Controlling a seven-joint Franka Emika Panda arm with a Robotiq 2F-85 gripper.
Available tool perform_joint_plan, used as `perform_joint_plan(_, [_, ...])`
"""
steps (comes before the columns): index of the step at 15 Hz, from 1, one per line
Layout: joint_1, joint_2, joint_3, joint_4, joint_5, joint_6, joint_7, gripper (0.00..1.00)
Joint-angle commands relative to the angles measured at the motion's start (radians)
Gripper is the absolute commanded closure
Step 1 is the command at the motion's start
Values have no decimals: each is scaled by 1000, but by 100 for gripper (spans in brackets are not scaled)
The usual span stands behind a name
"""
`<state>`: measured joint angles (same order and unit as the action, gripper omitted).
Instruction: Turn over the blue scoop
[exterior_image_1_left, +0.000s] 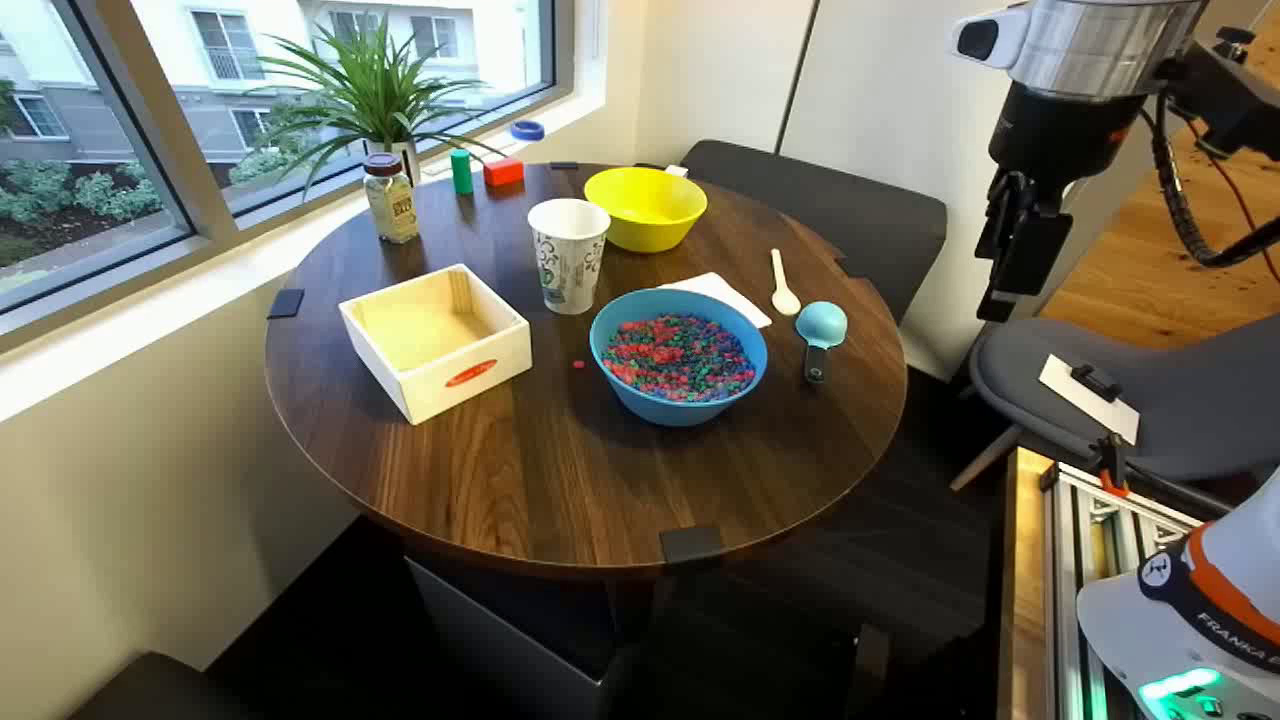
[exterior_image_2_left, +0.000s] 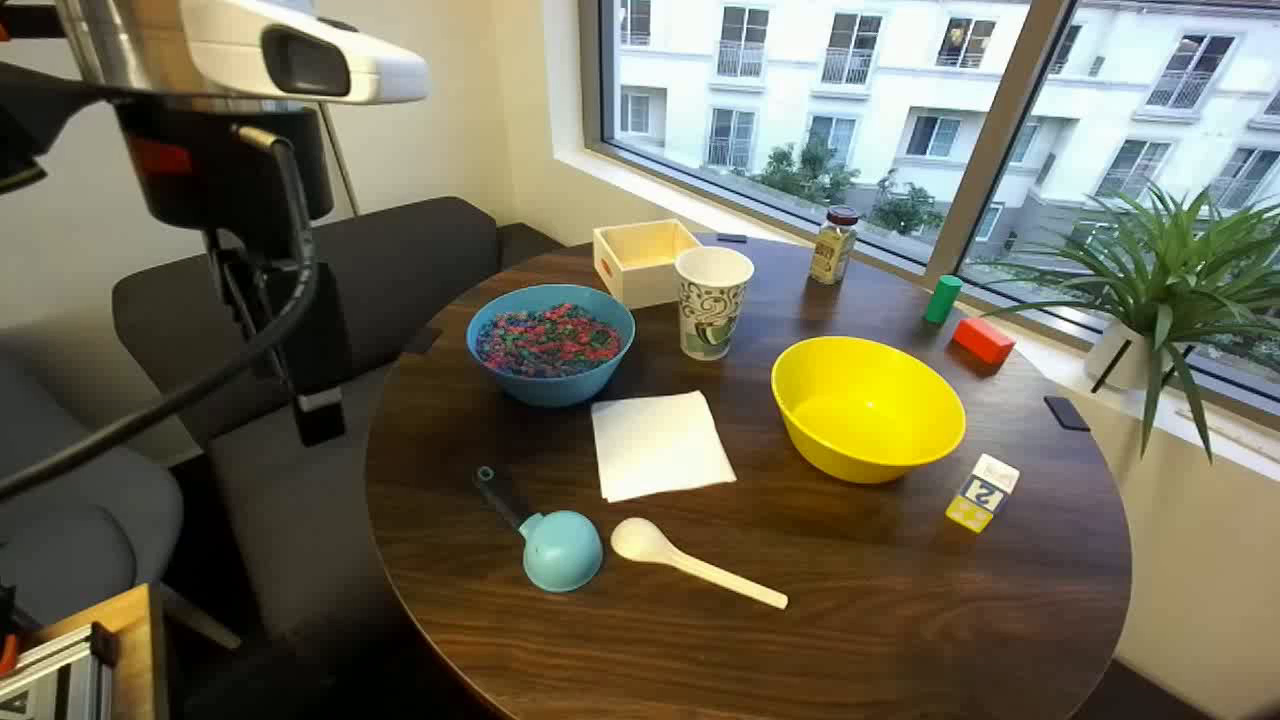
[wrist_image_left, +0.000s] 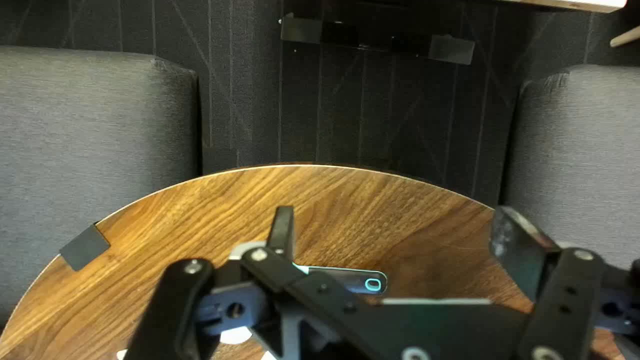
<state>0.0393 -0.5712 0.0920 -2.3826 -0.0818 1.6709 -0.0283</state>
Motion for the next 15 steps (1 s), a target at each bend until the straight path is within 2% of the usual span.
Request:
perform_joint_plan(1, [13, 1, -10, 2, -5, -3, 6, 0])
perform_joint_plan(10, [13, 1, -10, 2, -5, -3, 6, 0])
perform_joint_plan(15, [12, 76, 0, -38, -72, 221, 4, 0])
